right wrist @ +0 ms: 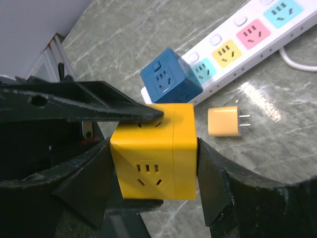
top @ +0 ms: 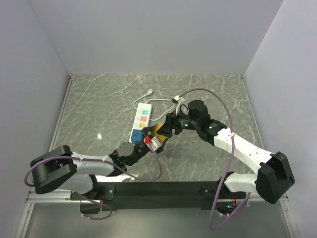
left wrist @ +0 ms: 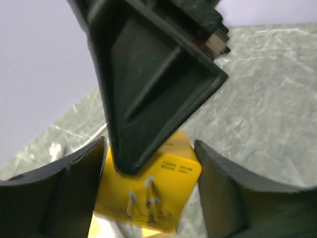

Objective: Insert the plug

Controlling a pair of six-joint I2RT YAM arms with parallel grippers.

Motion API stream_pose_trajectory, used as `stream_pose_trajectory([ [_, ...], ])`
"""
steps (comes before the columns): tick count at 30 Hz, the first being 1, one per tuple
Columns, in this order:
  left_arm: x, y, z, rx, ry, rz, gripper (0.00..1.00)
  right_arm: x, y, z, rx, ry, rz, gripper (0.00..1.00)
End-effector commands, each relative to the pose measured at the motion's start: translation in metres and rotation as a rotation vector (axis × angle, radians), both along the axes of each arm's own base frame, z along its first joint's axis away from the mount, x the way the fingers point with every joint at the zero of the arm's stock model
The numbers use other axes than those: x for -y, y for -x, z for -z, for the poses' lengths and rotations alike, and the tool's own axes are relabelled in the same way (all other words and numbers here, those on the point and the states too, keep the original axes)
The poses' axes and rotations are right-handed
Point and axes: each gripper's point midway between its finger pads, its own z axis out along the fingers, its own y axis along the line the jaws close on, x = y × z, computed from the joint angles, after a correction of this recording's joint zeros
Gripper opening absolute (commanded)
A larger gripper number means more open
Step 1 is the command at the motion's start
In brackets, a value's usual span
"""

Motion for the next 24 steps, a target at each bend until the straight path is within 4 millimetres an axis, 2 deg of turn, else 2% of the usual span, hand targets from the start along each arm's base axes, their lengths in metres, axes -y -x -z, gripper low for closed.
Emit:
stream_pose_trajectory([
  [1,0.011,0.000,-0.008,0.001,-0.006,0.020,0.59,-0.005,0.001,-0.028,0.078,-0.078,-0.032,0.00],
  [2,0.013,0.000,-0.006,-0.006,-0.013,0.026,0.30,-0.005,0.000,-0.028,0.078,-0.075,-0.031,0.00],
  [3,0.014,-0.001,-0.006,-0.011,-0.017,0.022,0.18,-0.005,0.000,-0.030,0.086,-0.075,-0.035,0.00],
  [5,0.014,-0.003,0.000,-0.021,-0.030,0.013,0.02,-0.005,-0.002,-0.032,0.096,-0.074,-0.031,0.00],
  [8,0.014,-0.005,0.007,-0.036,-0.044,0.001,0.01,-0.007,-0.004,-0.043,0.123,-0.091,-0.038,0.00],
  [9,0.014,-0.005,0.008,-0.040,-0.046,0.000,0.01,-0.008,-0.005,-0.048,0.131,-0.095,-0.042,0.04],
  [11,0.016,-0.005,0.010,-0.054,-0.038,0.003,0.01,-0.006,-0.012,-0.053,0.150,-0.096,-0.012,0.42],
  [12,0.016,-0.005,0.010,-0.060,-0.039,0.003,0.01,-0.004,-0.016,-0.057,0.169,-0.106,0.002,0.51],
  [14,0.018,-0.005,0.013,-0.077,-0.044,0.006,0.01,0.004,-0.027,-0.072,0.218,-0.141,0.046,0.55],
  [18,0.018,-0.004,0.013,-0.097,-0.025,0.015,0.01,0.021,-0.042,-0.093,0.279,-0.178,0.108,0.55],
  [20,0.018,-0.001,0.013,-0.118,-0.010,0.051,0.01,0.032,-0.052,-0.099,0.315,-0.184,0.162,0.73],
  [21,0.015,-0.004,0.012,-0.131,0.007,0.048,0.01,0.045,-0.060,-0.106,0.338,-0.196,0.201,0.83],
  [22,0.013,-0.004,0.009,-0.133,0.020,0.054,0.01,0.051,-0.063,-0.110,0.349,-0.209,0.220,0.90],
  [24,0.010,-0.003,0.009,-0.147,0.035,0.077,0.01,0.066,-0.069,-0.120,0.376,-0.245,0.231,0.91],
])
